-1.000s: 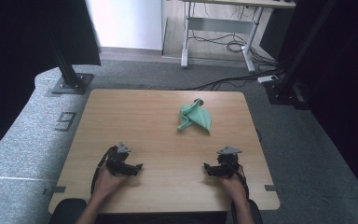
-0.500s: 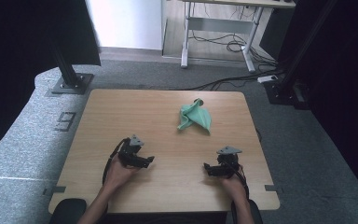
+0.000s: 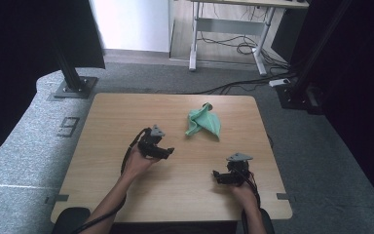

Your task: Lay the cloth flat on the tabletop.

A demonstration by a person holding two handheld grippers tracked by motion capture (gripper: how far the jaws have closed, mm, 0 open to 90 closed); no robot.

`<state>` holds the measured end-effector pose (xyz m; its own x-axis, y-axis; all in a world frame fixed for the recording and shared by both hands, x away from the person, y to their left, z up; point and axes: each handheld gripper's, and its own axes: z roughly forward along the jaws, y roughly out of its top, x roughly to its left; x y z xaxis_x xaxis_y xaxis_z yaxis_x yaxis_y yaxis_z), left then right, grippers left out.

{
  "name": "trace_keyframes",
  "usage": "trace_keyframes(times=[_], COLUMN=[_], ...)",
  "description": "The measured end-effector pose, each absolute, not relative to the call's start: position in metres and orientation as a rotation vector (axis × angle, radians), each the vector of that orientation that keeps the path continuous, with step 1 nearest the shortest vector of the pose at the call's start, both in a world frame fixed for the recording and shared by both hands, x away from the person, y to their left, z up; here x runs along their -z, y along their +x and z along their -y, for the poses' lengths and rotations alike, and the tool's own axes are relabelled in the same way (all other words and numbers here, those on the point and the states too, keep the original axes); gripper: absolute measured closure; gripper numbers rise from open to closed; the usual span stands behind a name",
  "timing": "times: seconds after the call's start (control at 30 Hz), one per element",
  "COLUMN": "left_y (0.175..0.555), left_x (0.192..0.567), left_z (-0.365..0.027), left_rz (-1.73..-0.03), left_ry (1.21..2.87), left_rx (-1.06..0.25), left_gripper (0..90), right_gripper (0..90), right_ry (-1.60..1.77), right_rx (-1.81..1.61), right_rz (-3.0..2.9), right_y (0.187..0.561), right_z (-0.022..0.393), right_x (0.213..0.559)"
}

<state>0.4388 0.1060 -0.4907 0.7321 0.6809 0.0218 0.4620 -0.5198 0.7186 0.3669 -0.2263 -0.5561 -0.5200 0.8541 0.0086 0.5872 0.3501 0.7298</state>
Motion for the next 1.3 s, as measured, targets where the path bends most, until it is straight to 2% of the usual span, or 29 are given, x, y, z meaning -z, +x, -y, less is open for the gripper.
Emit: trace_keyframes(times=[0.53,0.93,1.0,1.07,1.1,1.13,1.17,1.2,1.3], left_y=[0.482,0.509,0.512,0.513,0.514,0.515,0.515,0.513,0.509], left_x=[0.496,0.511,0.513,0.514,0.515,0.516,0.516,0.515,0.512], left_z=[-0.054,-0.039,-0.038,-0.037,-0.037,-0.037,-0.037,-0.039,-0.041], left_rz=[-0.781,-0.821,-0.823,-0.828,-0.832,-0.835,-0.835,-0.838,-0.826], left_ry=[2.262,2.261,2.265,2.266,2.261,2.261,2.263,2.244,2.237], left_rx=[-0.342,-0.326,-0.325,-0.319,-0.302,-0.293,-0.303,-0.287,-0.284], left_gripper=[38.0,52.0,56.5,66.8,66.8,77.8,77.8,85.2,86.9], right_gripper=[5.4,5.1,5.1,5.1,5.1,5.1,5.1,5.2,5.2], right_ry=[1.261,1.262,1.262,1.261,1.261,1.26,1.26,1.258,1.257], right_rx=[-0.983,-0.985,-0.985,-0.985,-0.985,-0.986,-0.986,-0.986,-0.987], right_rz=[-2.249,-2.249,-2.249,-2.25,-2.25,-2.251,-2.251,-2.252,-2.252], right_y=[0.367,0.367,0.367,0.367,0.367,0.367,0.367,0.367,0.367], right_z=[0.227,0.226,0.226,0.226,0.226,0.226,0.226,0.226,0.226], right_x=[0.556,0.556,0.556,0.556,0.556,0.556,0.556,0.556,0.556])
